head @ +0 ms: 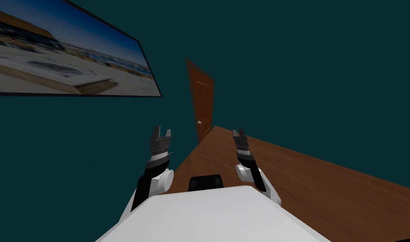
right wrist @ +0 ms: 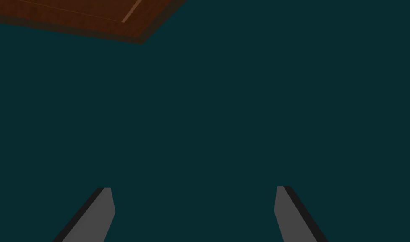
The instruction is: Pull the door open
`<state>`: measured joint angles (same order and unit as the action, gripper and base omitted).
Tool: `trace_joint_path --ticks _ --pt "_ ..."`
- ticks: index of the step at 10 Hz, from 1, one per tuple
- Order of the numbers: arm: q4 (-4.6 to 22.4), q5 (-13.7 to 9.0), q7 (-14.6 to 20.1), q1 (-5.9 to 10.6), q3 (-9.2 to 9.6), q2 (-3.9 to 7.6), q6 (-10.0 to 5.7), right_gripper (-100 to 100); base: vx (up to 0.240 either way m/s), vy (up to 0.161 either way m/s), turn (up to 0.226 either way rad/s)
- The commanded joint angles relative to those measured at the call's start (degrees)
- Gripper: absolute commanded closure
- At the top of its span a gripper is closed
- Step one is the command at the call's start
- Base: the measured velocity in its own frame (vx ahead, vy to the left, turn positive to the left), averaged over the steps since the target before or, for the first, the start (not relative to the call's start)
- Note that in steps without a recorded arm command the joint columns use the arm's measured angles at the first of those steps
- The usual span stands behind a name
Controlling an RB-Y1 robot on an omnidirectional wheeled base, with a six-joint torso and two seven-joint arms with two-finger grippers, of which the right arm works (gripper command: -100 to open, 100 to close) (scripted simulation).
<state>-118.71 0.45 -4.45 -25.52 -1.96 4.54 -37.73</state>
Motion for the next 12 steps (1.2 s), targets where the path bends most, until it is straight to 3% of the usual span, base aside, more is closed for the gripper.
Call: trace_joint_path --ticks 1,12 --pt "2.4 1.8 -2.2 0.52 -0.5 0.25 -0.7 -100 0.148 -0.037 0.175" --pt "13.8 9.9 -11.5 3.46 -3.22 1.12 -3.7 -100 0.108 -0.017 0.107"
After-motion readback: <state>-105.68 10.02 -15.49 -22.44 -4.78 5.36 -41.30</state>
